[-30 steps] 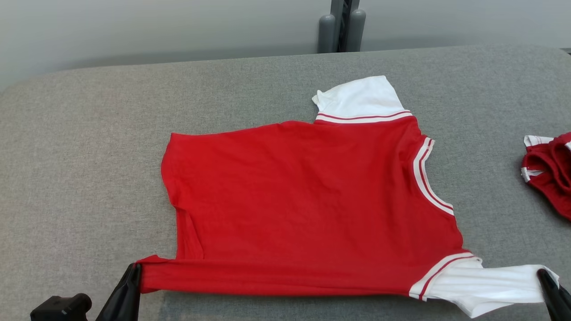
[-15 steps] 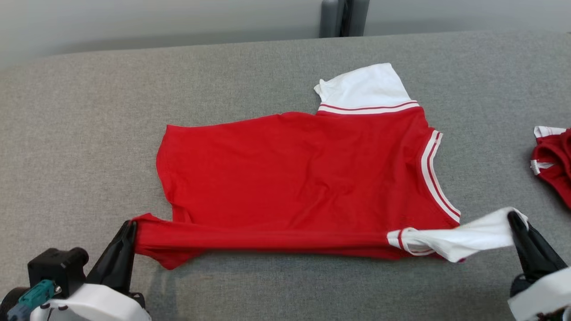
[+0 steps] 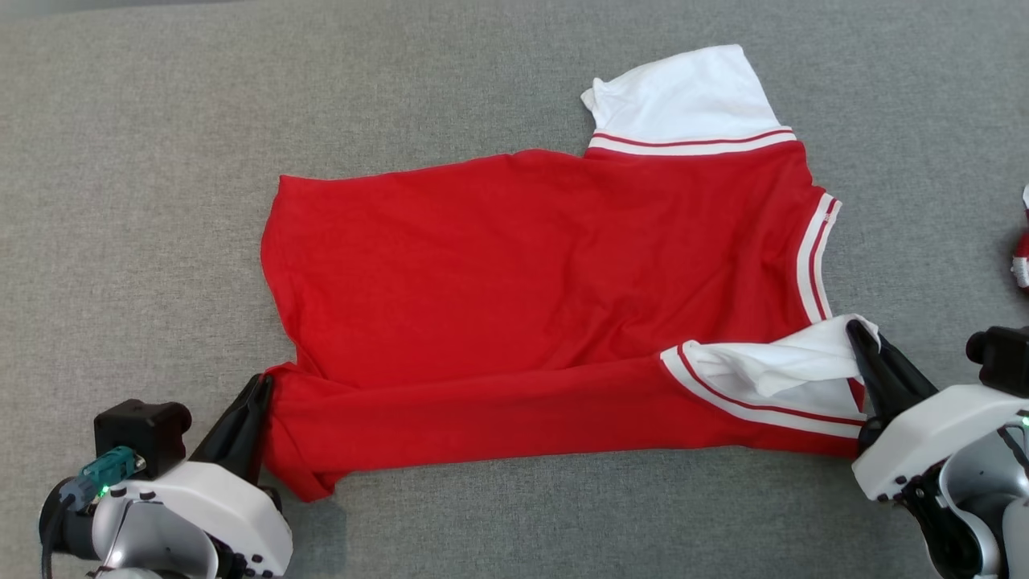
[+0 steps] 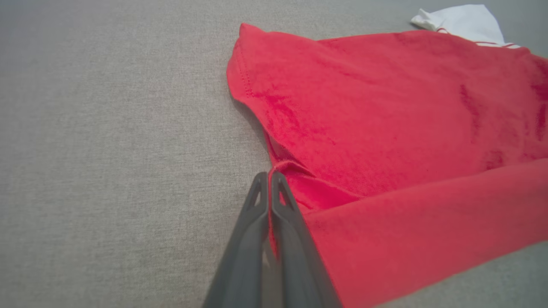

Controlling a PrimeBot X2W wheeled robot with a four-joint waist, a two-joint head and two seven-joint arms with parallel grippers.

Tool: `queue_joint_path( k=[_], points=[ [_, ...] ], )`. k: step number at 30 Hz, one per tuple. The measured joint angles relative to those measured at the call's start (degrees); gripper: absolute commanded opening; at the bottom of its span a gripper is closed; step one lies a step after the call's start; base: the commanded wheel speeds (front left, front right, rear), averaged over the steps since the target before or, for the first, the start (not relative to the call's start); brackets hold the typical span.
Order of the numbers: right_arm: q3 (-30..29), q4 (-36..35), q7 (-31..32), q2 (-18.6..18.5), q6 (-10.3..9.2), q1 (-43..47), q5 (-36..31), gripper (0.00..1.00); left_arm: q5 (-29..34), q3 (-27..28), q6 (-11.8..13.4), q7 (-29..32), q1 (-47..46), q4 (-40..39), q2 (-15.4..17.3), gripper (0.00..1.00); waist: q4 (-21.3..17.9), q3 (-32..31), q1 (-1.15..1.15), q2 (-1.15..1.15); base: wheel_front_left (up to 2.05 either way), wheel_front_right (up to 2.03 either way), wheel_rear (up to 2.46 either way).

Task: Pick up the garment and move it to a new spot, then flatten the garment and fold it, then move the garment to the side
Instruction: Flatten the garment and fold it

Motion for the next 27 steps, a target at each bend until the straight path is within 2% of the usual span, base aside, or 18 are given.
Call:
queue_joint_path(
  k=[4, 5, 6, 7, 8, 16, 23, 27],
  points=[
    [0.59, 2.64, -1.45, -0.33, 0.00, -1.62, 0.30, 0.00, -0.03, -0.33, -0.71, -1.10, -1.40, 1.90, -0.65, 0.00, 0.11, 0.76, 0.00, 0.00, 0.00, 0.00, 0.00],
    [0.64, 3.38, -2.24, -0.31, 0.00, -2.10, 0.71, 0.00, -0.04, -0.51, -1.11, -1.48, -1.80, 2.44, -0.87, 0.15, 0.16, 0.91, 0.00, 0.00, 0.00, 0.00, 0.00],
    [0.86, 4.04, -2.87, -0.31, 0.00, -2.55, 0.94, 0.15, -0.04, -0.67, -1.19, -1.71, -2.15, 2.96, -1.12, 0.42, 0.20, 0.99, 0.00, 0.00, 0.00, 0.00, 0.00],
    [1.14, 4.52, -3.64, -0.32, 0.00, -2.83, 1.01, 0.70, -0.04, -0.85, -1.34, -2.05, -2.49, 3.54, -1.38, 1.00, 0.25, 1.01, 0.00, 0.00, 0.00, 0.00, 0.00],
    [1.32, 4.85, -4.44, -0.27, 0.00, -3.03, 1.45, 1.00, -0.04, -0.92, -1.53, -2.59, -2.76, 3.90, -1.69, 1.00, 0.27, 0.96, 0.00, 0.00, 0.00, 0.00, 0.00],
    [0.33, 3.98, -12.70, -0.32, 0.00, -2.74, 1.10, 1.00, -0.16, 1.42, -1.04, -11.41, -3.22, 4.02, -4.85, 1.00, 0.21, -0.73, 0.00, 0.00, 0.00, 0.00, 0.00],
    [-0.23, -0.12, -23.60, -0.64, 0.00, -2.16, -4.82, 1.00, 2.31, 3.52, -0.56, -21.16, -4.20, 3.54, -6.33, 1.00, 0.24, -2.55, 0.00, 0.00, 0.00, 0.00, 0.00],
    [0.02, -0.82, -27.35, -0.65, 0.00, -1.07, -7.79, 1.00, 4.30, 3.98, -0.53, -23.79, -4.22, 4.12, -6.21, 1.00, 0.24, -3.92, 0.00, 0.00, 0.00, 0.00, 0.00]
  ],
)
